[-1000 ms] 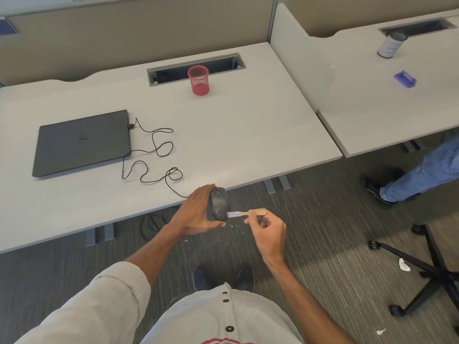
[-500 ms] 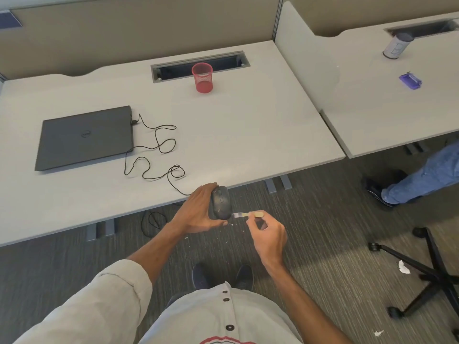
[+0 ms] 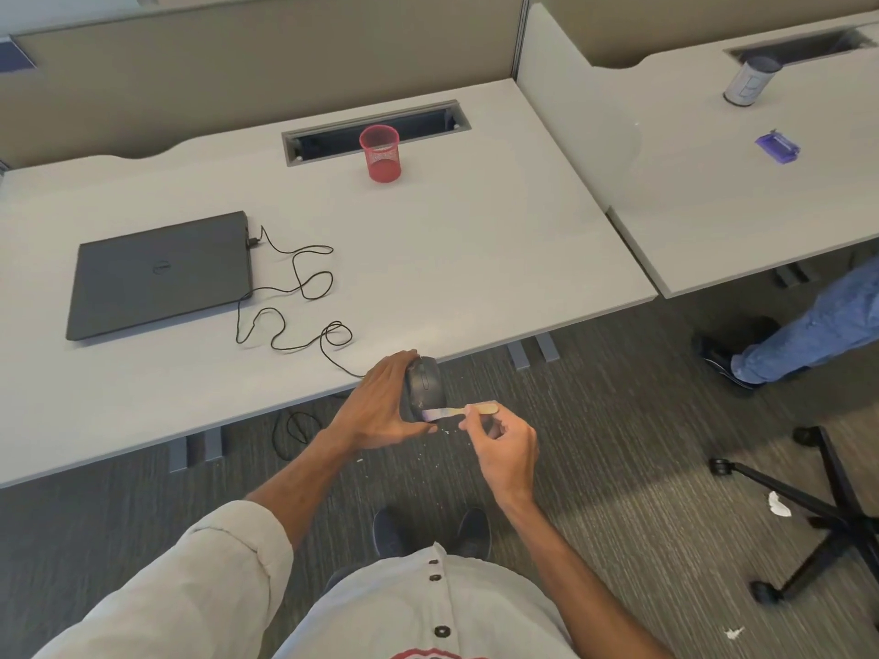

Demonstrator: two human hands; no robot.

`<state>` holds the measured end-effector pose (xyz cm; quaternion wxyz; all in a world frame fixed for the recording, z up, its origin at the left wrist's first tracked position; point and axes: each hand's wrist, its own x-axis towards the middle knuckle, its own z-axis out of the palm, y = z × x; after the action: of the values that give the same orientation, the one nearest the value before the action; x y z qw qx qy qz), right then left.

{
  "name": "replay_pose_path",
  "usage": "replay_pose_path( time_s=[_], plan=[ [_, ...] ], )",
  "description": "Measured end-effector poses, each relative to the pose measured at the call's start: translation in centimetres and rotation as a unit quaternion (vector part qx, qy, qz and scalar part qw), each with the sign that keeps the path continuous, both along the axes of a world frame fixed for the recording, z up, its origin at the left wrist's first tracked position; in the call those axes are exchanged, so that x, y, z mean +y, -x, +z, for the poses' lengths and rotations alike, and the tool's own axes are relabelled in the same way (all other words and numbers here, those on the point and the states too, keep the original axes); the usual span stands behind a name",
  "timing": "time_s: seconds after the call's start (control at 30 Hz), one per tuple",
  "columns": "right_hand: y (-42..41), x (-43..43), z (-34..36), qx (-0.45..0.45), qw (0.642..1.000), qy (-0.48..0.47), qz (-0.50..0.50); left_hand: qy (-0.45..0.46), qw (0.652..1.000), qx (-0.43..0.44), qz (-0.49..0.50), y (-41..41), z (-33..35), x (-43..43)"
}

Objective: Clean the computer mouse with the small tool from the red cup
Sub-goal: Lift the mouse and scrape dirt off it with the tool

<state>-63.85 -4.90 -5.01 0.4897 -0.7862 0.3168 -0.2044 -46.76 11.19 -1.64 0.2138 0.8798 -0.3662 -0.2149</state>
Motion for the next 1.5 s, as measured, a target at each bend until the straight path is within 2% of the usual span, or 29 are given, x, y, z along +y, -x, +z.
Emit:
replay_pose_path(
  time_s=[0.2, 0.4, 0.5, 0.6, 0.77, 0.9, 1.03, 1.17, 1.37, 1.5],
  plan=[
    [0.8, -1.9, 0.0, 0.044, 0.995, 0.001, -0.084, 0.002, 1.0, 0.002, 0.0, 0.1, 0.0, 0.0],
    [0.6, -1.4, 0.5, -0.01, 0.997, -0.065, -0.033, 0.012, 1.0, 0.001, 0.007, 0.3, 0.1, -0.2],
    [0.3, -0.8, 0.6, 0.003, 0.995, -0.091, -0.032, 0.018, 1.0, 0.0, 0.009, 0.2, 0.2, -0.3],
    [0.2, -0.9, 0.8, 0.03, 0.993, -0.082, -0.075, 0.022, 1.0, -0.004, 0.009, 0.1, 0.3, -0.2],
    [0.4, -1.5, 2.1, 0.047, 0.993, 0.025, -0.102, 0.016, 1.0, -0.019, 0.007, 0.1, -0.1, 0.1],
    [0.3, -0.5, 3.9, 0.005, 0.982, 0.188, -0.02, 0.006, 1.0, -0.026, 0.002, 0.3, -0.5, -0.1],
    [0.4, 0.4, 3.9, -0.047, 0.948, 0.304, 0.083, -0.004, 0.999, -0.037, 0.0, 0.4, -0.7, -0.7],
    [0.7, 0.7, 3.8, -0.058, 0.921, 0.372, 0.1, 0.01, 0.999, -0.039, 0.027, 0.6, -0.5, -1.5],
    [0.8, 0.0, 4.0, -0.024, 0.869, 0.481, 0.116, 0.029, 0.997, -0.035, 0.055, 0.8, -0.6, -2.5],
    [0.2, 0.1, 4.1, -0.012, 0.862, 0.496, 0.108, 0.04, 0.997, -0.031, 0.061, 0.7, -0.5, -2.9]
  ],
)
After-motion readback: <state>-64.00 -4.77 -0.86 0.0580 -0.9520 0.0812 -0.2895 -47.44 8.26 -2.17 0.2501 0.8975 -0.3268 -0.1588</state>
